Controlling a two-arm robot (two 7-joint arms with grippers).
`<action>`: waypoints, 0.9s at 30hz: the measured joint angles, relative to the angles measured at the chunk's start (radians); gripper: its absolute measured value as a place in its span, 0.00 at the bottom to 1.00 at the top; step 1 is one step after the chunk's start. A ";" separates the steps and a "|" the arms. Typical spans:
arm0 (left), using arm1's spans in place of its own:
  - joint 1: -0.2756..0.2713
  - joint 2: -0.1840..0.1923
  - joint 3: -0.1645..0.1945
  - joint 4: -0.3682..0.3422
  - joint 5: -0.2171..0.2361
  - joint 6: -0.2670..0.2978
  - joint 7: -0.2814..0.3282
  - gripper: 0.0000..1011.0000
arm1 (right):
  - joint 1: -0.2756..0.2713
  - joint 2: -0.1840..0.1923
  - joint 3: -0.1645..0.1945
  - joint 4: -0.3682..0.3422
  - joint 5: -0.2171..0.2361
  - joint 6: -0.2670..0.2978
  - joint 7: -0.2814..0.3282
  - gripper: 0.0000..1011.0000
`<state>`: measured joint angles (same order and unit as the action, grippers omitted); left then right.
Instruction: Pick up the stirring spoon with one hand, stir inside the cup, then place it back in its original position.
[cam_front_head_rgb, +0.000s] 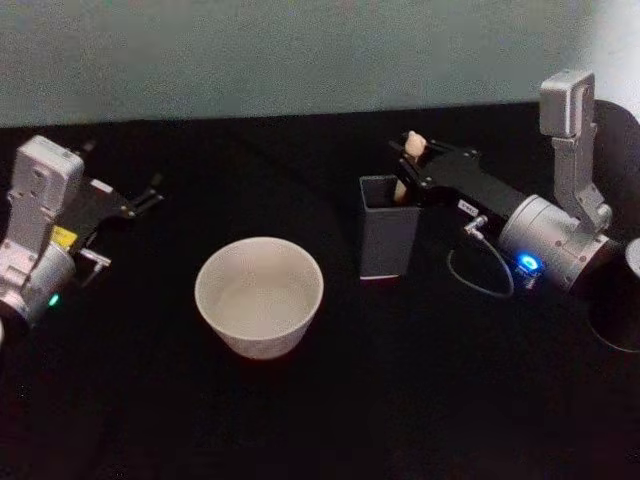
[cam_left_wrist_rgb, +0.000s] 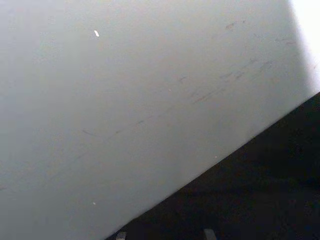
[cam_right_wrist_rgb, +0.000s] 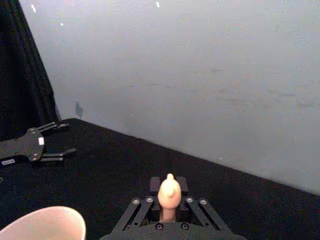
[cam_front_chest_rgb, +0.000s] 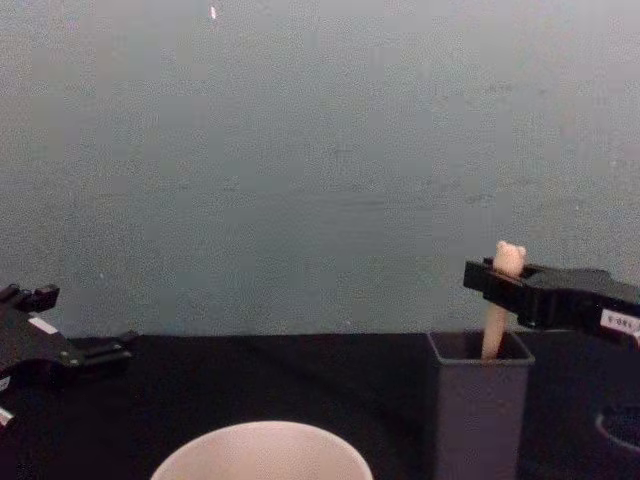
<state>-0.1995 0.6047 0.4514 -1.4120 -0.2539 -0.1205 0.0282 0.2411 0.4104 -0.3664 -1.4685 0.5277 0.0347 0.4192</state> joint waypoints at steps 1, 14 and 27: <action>0.000 0.000 0.000 0.000 0.000 0.000 0.000 0.99 | 0.000 0.003 -0.001 -0.009 -0.007 -0.001 -0.001 0.19; 0.000 0.000 0.000 0.000 0.000 0.000 0.000 0.99 | 0.000 0.023 0.007 -0.079 -0.036 0.017 -0.010 0.18; 0.000 0.000 0.000 0.000 0.000 0.000 0.000 0.99 | 0.012 0.030 0.026 -0.141 -0.012 0.041 -0.009 0.18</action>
<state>-0.1995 0.6047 0.4514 -1.4120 -0.2539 -0.1205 0.0282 0.2532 0.4406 -0.3408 -1.6093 0.5153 0.0757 0.4098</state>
